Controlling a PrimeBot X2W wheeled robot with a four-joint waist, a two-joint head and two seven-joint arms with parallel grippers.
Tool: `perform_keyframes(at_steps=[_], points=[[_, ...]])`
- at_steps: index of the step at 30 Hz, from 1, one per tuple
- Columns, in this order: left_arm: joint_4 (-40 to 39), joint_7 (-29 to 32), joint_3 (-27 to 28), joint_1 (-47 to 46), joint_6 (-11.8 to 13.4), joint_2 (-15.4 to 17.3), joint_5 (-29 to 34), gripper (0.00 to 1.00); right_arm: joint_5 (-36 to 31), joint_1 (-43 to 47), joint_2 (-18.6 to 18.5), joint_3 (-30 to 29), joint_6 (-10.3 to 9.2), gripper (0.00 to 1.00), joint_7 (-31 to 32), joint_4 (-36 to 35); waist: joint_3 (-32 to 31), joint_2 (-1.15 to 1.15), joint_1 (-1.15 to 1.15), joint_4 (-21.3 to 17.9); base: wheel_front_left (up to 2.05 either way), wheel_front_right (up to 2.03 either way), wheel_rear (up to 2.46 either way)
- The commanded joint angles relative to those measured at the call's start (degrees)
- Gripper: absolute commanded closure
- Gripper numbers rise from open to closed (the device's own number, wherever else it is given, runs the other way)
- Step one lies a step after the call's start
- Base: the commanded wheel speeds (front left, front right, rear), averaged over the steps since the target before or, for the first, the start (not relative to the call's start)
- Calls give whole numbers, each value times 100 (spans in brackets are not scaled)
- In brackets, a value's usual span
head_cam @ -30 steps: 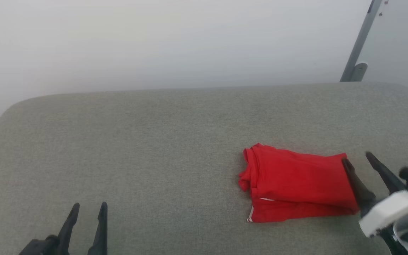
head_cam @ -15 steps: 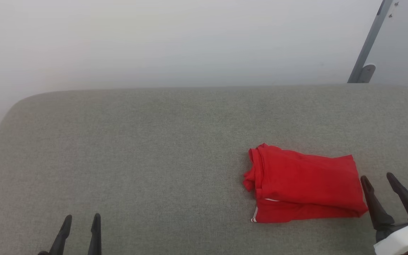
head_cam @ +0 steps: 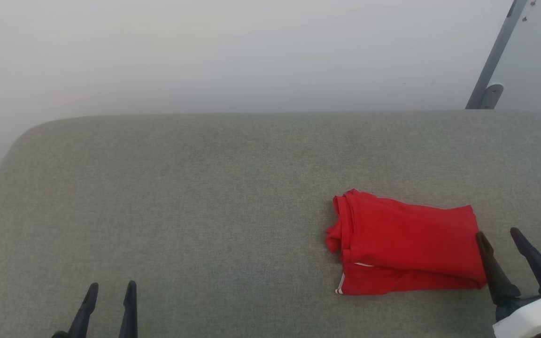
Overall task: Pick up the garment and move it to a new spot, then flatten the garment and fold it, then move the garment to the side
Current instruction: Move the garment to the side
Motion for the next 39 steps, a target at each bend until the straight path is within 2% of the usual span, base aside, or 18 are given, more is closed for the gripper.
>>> perform_keyframes(at_steps=[1, 7, 9, 12, 17, 18, 19, 27, 33, 37, 38, 39], points=[[-4, -27, -1, -64, -9, -15, 14, 0, -46, 48, 41, -30, -1, 0, 23, -46, 7, 0, 0, 1, 0, 0, 0], [-24, -27, -16, -115, -9, -36, 27, 0, -31, -29, 60, -113, -1, 0, 92, -65, 66, 0, 0, -17, 0, 0, 0], [-40, -27, -17, -148, -9, -50, 29, 0, 16, -163, 22, -160, -1, 0, 282, 8, 107, 0, 0, -56, 0, 0, 0], [-77, -26, -69, -282, -9, -49, 18, 0, -54, -513, -171, -147, -1, 0, 938, 182, 298, 0, 0, -126, 0, 0, 0], [-27, -26, -290, -732, -9, 51, 6, 0, -18, -1279, -578, -48, -1, 0, 2481, 523, 722, 0, 0, -108, 0, 0, 0], [-27, -26, -290, -732, -9, 51, 6, 0, -18, -1279, -578, -48, -1, 0, 2481, 523, 722, 0, 0, -108, 0, 0, 0], [-12, -27, -353, -852, -9, 75, -12, 0, 1, -1451, -669, -14, -1, 0, 2796, 574, 811, 0, 0, -90, 0, 0, 0], [189, -27, -790, -1629, -9, 169, -93, 0, 519, -2406, -1004, 273, -1, 0, 4983, 950, 1454, 0, 0, 128, 0, 0, 0], [262, -27, -950, -1991, -9, 178, -139, 0, 651, -2590, -1032, 442, -1, 0, 5708, 1102, 1790, 0, 0, 253, 0, 0, 0], [325, -27, -1055, -2188, -9, 218, -146, 0, 619, -2548, -895, 497, 0, 0, 5789, 1181, 1961, 0, 0, 267, 0, 0, 0], [343, -27, -1078, -2237, -9, 229, -139, 0, 629, -2538, -862, 548, 0, 32, 5781, 1162, 1989, 0, 0, 259, 0, 0, 0], [353, -27, -1100, -2273, -9, 252, -141, 0, 645, -2531, -832, 591, 0, 56, 5742, 1135, 2014, 0, 0, 246, 0, 0, 0]])
